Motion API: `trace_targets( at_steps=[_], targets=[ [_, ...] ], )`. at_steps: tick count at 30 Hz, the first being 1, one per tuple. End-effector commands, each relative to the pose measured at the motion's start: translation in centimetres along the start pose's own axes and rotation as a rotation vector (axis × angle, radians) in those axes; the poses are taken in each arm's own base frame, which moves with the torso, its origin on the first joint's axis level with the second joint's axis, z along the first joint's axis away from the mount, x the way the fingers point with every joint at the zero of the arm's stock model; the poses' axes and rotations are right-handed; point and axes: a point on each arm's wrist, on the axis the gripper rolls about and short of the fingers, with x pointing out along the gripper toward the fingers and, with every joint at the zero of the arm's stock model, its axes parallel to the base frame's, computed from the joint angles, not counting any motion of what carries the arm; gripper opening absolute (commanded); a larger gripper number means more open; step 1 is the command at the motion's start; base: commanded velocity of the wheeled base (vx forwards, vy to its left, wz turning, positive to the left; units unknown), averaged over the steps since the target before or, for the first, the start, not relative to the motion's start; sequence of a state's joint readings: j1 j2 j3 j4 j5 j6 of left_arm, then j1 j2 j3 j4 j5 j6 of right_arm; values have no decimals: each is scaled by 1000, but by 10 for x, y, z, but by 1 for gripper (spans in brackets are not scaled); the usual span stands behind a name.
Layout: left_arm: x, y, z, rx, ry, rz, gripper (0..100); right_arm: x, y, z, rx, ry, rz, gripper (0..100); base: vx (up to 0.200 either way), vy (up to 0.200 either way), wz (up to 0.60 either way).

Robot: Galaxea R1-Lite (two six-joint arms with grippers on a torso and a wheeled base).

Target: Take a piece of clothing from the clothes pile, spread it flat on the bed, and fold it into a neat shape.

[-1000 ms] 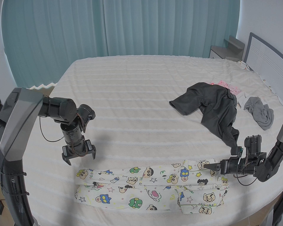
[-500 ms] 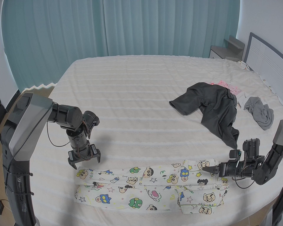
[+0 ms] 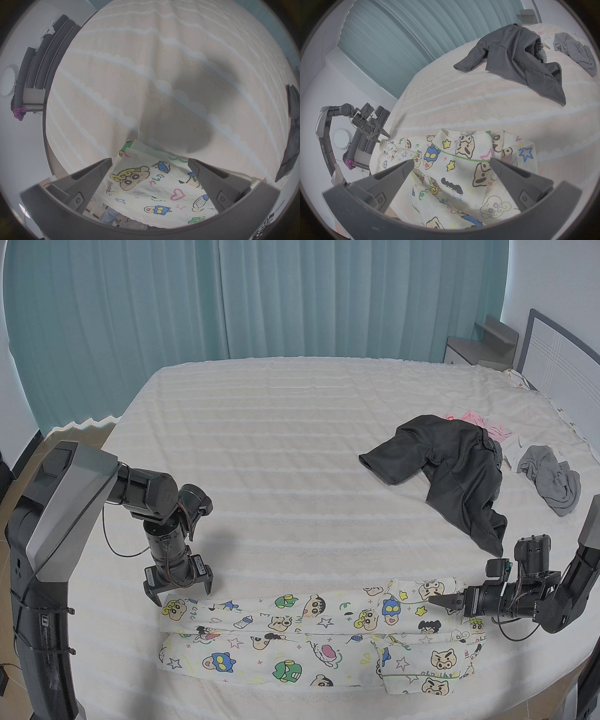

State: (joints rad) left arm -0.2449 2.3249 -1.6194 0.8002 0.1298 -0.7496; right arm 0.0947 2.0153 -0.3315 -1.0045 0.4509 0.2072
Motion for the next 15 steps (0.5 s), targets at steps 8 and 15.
trace_targets(
  at_steps=[8,15],
  targets=[
    [8,-1,-1,3,15,19,100,1,0,-1,0,3,1,100,0,0,0],
    [11,0,-2,5,22,28,0,1,0,-1,-1,6,1,100,0,0,0]
  ],
)
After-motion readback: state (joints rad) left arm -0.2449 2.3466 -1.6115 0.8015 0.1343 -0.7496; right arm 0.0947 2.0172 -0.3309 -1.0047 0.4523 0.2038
